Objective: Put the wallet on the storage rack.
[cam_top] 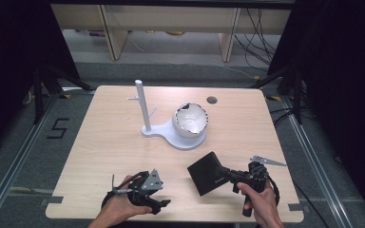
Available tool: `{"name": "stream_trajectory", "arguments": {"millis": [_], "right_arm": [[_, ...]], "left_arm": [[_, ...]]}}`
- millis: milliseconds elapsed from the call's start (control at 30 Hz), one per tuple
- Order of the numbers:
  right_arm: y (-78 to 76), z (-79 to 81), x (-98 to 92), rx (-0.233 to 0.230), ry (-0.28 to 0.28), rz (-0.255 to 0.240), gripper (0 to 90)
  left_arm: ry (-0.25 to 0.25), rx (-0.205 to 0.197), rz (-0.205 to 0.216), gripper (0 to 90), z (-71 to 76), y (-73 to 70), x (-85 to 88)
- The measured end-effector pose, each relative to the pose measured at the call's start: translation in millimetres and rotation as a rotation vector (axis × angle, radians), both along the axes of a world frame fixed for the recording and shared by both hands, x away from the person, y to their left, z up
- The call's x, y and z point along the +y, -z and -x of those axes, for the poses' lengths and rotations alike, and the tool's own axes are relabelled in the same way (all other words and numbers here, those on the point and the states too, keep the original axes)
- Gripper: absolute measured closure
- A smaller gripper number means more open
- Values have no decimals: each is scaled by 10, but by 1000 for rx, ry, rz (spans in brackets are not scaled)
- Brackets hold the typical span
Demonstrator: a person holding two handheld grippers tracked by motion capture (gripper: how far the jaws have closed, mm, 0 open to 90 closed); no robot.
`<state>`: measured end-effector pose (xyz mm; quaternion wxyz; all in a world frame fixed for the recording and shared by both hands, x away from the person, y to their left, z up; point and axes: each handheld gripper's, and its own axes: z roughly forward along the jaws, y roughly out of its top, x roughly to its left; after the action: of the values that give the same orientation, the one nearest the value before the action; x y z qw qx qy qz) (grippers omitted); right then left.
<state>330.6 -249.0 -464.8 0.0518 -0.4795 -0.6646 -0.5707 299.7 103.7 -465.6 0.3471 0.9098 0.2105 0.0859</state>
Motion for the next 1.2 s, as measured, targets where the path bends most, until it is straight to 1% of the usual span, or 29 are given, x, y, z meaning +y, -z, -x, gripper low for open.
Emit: {"name": "stream_trajectory", "arguments": {"millis": [67, 100, 133, 167, 200, 267, 333, 367, 400, 433, 467, 500, 533, 567, 600, 633, 667, 700, 767, 800, 833, 933, 967, 1000, 1033, 1067, 1100, 1133, 1200], "right_arm": [[-26, -37, -21, -4, 4, 5, 805], [-35, -62, -31, -16, 9, 15, 805], [-65, -75, -36, -6, 7, 9, 805], [-74, -103, -41, -18, 14, 19, 805], [-95, -123, -50, -21, 14, 23, 805], [-149, -167, -59, -25, 19, 28, 805], [-180, -212, -75, -39, 24, 34, 805], [-207, -213, -71, -14, 33, 30, 805], [-217, -246, -83, -43, 28, 37, 805], [-236, -266, -89, -42, 34, 40, 805], [-262, -284, -93, -35, 37, 36, 805], [-294, -296, -90, -14, 36, 13, 805], [-299, -343, -110, -53, 35, 23, 805], [-335, -358, -107, -39, 43, 12, 805], [-361, -411, -123, -66, 43, 32, 805], [-399, -412, -113, -35, 54, 23, 805], [-423, -453, -126, -63, 52, 38, 805], [-455, -477, -122, -55, 60, 31, 805], [-512, -543, -120, -54, 73, 29, 805], [-510, -594, -134, -93, 70, 45, 805], [-545, -606, -125, -59, 88, 32, 806], [-601, -736, -130, -88, 102, 37, 805], [-623, -750, -114, -64, 115, 29, 806], [-644, -796, -109, -65, 119, 24, 806], [-644, -852, -120, -98, 122, 40, 805], [-678, -866, -99, -62, 136, 26, 806], [-686, -894, -97, -62, 138, 22, 805], [-686, -946, -97, -84, 142, 32, 805], [-711, -1020, -72, -67, 153, 21, 806]], "left_arm": [[-12, -1, 6, 343, 17, -5, 64], [-18, -3, 5, 339, 24, -9, 97], [-33, 0, 9, 337, 36, -9, 126], [-37, -4, 15, 333, 35, -8, 153], [-48, -9, 5, 329, 35, -13, 191], [-64, 0, 27, 322, 50, -8, 222], [-76, 6, 31, 312, 60, -1, 255], [-63, 6, 29, 309, 65, -1, 273], [-64, 9, 29, 306, 71, 4, 288], [-81, 8, 27, 305, 81, 9, 303], [-69, 6, 29, 304, 80, 8, 320], [-89, 9, 27, 302, 86, 11, 335], [-78, 0, 23, 300, 78, 6, 354], [-86, 6, 32, 299, 89, 7, 367], [-88, 0, 34, 298, 87, 7, 378], [-98, 3, 34, 297, 89, 7, 394], [-103, 0, 30, 297, 88, 3, 412], [-108, 3, 35, 297, 87, 2, 431], [-120, -8, 31, 295, 75, 7, 459], [-121, -11, 25, 295, 65, 9, 477], [-130, -12, 25, 295, 55, 15, 498], [-141, -14, 23, 295, 38, 33, 531], [-138, -6, 31, 295, 46, 40, 534], [-145, -5, 31, 295, 55, 42, 536], [-146, -8, 29, 295, 57, 43, 540], [-142, -12, 23, 295, 55, 42, 546], [-141, -6, 33, 294, 66, 43, 546], [-142, -10, 25, 295, 73, 41, 555], [-142, -7, 35, 294, 90, 46, 563]]}}
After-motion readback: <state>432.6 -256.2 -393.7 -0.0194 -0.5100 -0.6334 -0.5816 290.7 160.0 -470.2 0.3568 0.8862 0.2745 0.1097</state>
